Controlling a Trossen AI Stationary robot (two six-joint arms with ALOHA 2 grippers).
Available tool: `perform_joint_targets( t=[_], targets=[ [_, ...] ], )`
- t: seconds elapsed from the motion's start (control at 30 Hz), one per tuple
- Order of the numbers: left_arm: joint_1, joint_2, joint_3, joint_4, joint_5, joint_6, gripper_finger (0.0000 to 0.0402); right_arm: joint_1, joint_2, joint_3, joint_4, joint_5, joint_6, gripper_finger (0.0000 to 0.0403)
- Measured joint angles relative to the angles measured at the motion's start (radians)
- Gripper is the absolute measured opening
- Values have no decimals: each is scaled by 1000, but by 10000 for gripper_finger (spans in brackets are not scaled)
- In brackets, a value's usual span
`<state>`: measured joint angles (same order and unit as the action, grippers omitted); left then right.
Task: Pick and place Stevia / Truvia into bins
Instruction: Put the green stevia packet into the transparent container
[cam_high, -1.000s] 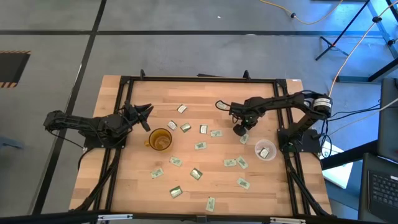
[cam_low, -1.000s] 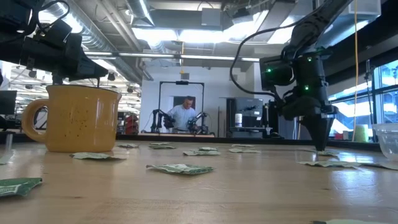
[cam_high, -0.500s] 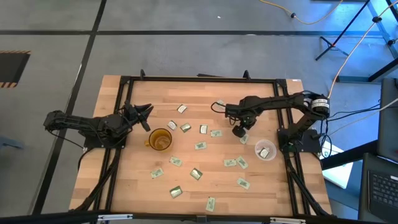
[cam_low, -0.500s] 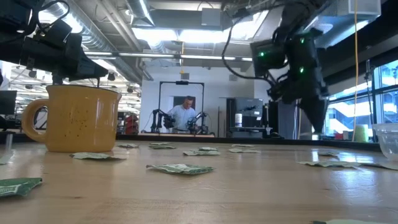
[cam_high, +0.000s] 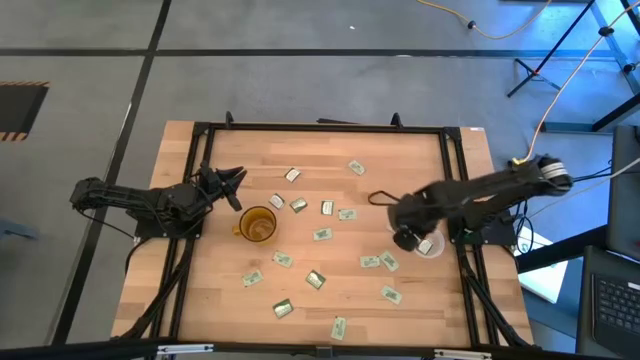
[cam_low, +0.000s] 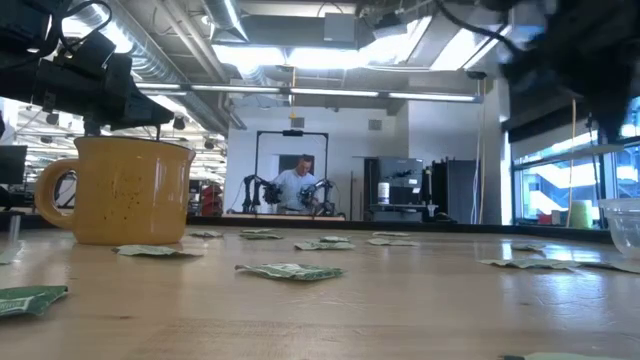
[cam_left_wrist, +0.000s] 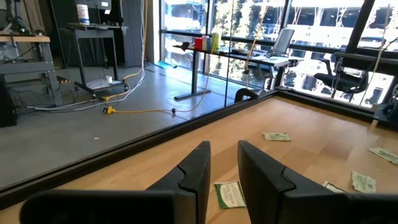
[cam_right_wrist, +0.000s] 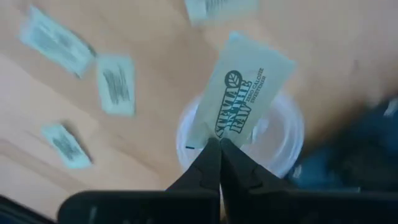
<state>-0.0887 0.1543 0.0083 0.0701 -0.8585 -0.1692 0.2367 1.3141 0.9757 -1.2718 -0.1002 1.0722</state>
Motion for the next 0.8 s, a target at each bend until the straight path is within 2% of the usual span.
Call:
perform_joint_targets(
  t=[0.17, 0.27, 0.43, 0.67, 0.8],
  targets=[
    [0, 0, 0, 0, 0, 0, 75, 129, -38, -104, 33, -50, 207, 0],
    [0, 0, 0, 0, 0, 0, 75, 176, -51, -162, 123, -54, 271, 0],
    [0, 0, 0, 0, -1, 0, 75, 194, -54, -249, 242, -51, 283, 0],
    [0, 0, 0, 0, -1, 0, 75, 194, -54, -301, 250, -48, 283, 1],
    [0, 0, 0, 0, -3, 0, 75, 194, -54, -301, 248, -18, 280, 17]
  ],
)
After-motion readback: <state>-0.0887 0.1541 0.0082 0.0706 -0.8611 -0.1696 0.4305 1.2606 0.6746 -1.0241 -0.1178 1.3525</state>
